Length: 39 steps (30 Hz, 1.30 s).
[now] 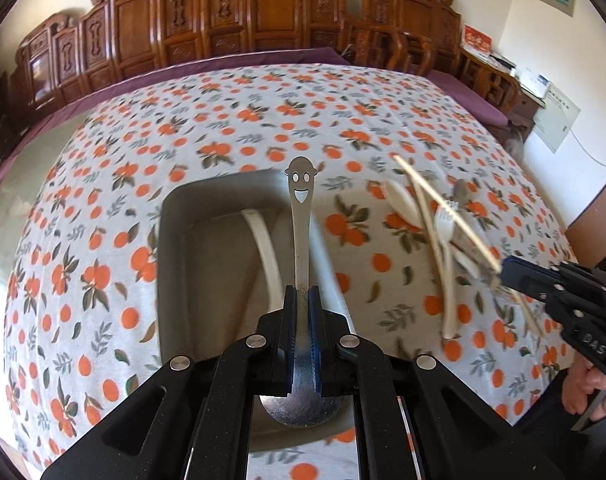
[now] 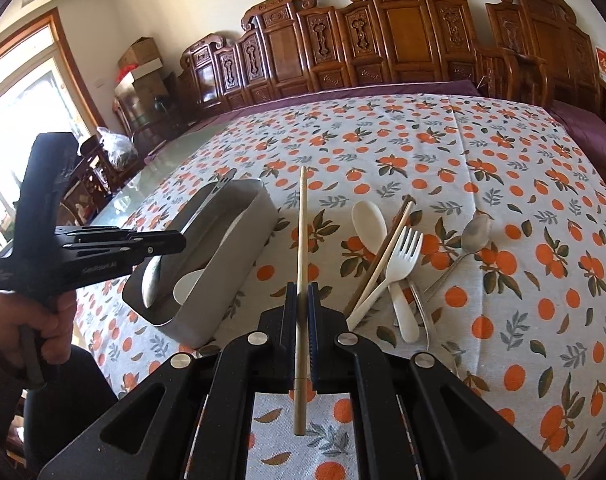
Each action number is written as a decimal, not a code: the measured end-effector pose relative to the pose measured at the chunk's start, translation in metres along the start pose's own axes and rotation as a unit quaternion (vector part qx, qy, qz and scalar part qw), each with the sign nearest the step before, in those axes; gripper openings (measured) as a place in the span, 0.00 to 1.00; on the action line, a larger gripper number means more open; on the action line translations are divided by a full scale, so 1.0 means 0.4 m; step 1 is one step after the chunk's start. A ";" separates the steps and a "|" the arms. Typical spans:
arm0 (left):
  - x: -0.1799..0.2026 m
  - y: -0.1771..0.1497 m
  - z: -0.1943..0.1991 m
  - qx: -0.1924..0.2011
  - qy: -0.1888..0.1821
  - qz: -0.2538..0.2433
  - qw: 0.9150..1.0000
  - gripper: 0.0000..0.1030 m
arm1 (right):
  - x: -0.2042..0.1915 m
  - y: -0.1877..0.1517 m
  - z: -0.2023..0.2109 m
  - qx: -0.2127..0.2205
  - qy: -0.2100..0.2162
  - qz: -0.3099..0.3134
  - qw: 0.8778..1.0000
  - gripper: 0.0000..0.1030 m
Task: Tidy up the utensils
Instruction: 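Carry the smiley-face spoon into the tray and open the left tool, then lower the held chopstick into the tray and open the right tool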
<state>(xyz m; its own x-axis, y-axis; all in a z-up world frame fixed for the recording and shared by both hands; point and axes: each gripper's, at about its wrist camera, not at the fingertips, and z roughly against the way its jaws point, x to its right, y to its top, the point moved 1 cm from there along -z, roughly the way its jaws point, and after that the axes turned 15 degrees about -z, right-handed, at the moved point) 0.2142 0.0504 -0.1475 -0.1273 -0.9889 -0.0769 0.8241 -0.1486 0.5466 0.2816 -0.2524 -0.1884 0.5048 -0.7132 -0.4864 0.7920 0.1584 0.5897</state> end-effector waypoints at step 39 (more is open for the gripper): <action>-0.113 -0.056 0.042 0.047 0.030 0.038 0.998 0.05 | -0.106 -0.006 -0.068 -0.031 0.008 0.025 0.999 0.06</action>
<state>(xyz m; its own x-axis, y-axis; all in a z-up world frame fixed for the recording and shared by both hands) 0.1920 0.0986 -0.1422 -0.0306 -0.9963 -0.0808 0.7738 -0.0748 0.6290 0.2677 -0.2038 -0.1867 0.5487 -0.6927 -0.4681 0.7856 0.2358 0.5720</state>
